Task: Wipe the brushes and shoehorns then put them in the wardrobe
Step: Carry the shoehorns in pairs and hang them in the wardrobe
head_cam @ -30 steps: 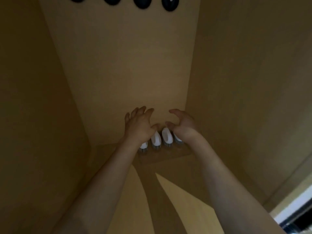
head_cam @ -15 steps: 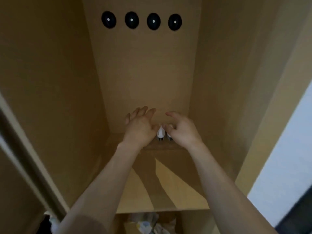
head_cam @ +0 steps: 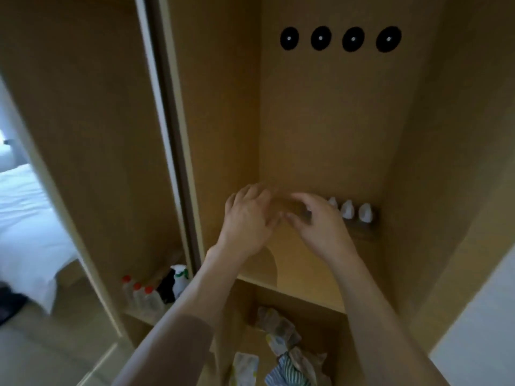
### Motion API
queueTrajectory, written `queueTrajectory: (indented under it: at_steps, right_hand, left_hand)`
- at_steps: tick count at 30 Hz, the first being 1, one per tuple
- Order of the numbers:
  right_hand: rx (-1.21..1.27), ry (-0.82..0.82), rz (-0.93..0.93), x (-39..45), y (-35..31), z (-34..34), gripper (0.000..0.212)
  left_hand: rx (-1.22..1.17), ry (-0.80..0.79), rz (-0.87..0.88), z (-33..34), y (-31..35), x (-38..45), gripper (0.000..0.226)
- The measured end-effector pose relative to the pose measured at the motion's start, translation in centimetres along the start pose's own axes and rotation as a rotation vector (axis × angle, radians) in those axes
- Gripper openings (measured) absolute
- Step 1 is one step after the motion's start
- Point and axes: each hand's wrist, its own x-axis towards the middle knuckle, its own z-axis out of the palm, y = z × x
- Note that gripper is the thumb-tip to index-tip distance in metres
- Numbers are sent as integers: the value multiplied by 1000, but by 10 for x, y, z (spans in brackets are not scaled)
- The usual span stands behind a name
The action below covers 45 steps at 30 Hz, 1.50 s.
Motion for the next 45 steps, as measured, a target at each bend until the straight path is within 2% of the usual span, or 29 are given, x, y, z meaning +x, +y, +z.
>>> queueTrajectory:
  at_steps: [7,18,27,36,45]
  right_hand:
    - [99,-107,-113,-8,-102,67,45]
    - [326,-360,-342,-81,-340,216,44]
    - [414,-537,-501,-138,-496,318,43]
    - [506,-679,-617,-139,-611,435,41]
    - [547,-819,-776,-80,-749,575,46]
  left_hand:
    - [30,123,-216,-76,-85,-77,53]
    - [233,282,-642,-241,-250,-273,51]
    - [317,372,-874,-340,-345,-404,49]
    - [372,451,-1096,-386,-448,-466,51]
    - [496,489,-1266,-450,-606,-462,51]
